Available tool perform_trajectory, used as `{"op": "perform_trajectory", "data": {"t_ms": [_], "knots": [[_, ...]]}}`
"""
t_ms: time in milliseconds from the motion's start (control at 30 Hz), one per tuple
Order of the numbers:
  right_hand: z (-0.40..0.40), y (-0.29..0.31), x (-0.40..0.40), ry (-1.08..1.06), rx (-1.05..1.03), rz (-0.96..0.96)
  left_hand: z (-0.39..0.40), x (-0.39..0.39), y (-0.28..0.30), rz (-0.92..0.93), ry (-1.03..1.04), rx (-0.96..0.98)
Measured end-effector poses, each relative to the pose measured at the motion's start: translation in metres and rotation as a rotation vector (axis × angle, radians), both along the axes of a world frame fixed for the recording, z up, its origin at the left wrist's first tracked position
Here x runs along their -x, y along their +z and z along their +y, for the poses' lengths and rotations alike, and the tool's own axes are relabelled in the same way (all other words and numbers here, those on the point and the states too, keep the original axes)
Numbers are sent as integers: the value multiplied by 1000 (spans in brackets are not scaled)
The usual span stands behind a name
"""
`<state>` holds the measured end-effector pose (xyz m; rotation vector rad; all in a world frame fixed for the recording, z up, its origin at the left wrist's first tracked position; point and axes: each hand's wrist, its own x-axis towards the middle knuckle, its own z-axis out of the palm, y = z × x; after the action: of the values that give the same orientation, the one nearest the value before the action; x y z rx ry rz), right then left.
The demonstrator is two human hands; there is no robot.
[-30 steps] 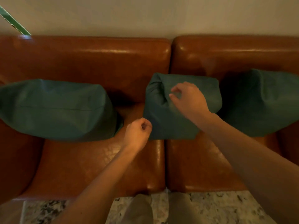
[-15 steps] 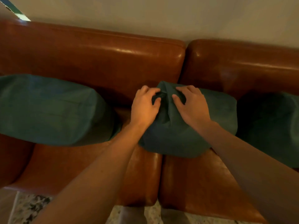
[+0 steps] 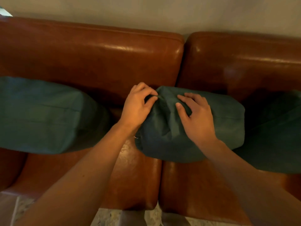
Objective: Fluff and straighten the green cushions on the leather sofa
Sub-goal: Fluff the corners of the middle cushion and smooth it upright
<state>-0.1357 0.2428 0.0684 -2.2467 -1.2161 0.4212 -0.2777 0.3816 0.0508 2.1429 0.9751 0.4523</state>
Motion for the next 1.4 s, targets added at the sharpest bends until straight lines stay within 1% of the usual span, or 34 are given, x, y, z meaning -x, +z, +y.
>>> {"op": "perform_trajectory", "data": {"t_ms": [67,200,367,433,467,500,567,633,667,733,900,967,1033,1167,1267,1400], "knots": [[0,-1,2,-3,0,18,4,5,2,-59,46,122],[2,-2,5,-11,-8,32,10,12,4,-125,103,293],[2,-3,6,-13,-9,41,18,15,6,-163,162,453],[3,-4,7,-16,-5,37,16,15,9,-170,201,452],[4,-4,6,-19,-3,34,13,14,10,-163,220,387],[4,-4,5,-23,-2,35,10,14,12,-151,228,278],[6,-5,4,-26,-1,37,1,12,16,-97,166,4],[6,-6,4,-22,-6,21,-10,5,15,55,35,-265],[6,-7,5,-19,-8,15,-14,1,13,134,-5,-359],[7,-7,7,-18,-9,16,-18,-4,8,221,-22,-442],[10,-8,6,-16,-6,10,-11,1,1,190,-60,-482],[11,-9,6,-13,-4,14,-5,8,1,186,-83,-455],[12,-10,5,-12,-1,18,1,16,3,155,-103,-387],[11,-10,5,-16,-12,43,13,32,8,24,-48,-74],[10,-10,6,-15,-19,53,17,32,14,-42,1,145],[6,-10,6,-23,-28,58,29,27,27,-132,-8,291]]}}
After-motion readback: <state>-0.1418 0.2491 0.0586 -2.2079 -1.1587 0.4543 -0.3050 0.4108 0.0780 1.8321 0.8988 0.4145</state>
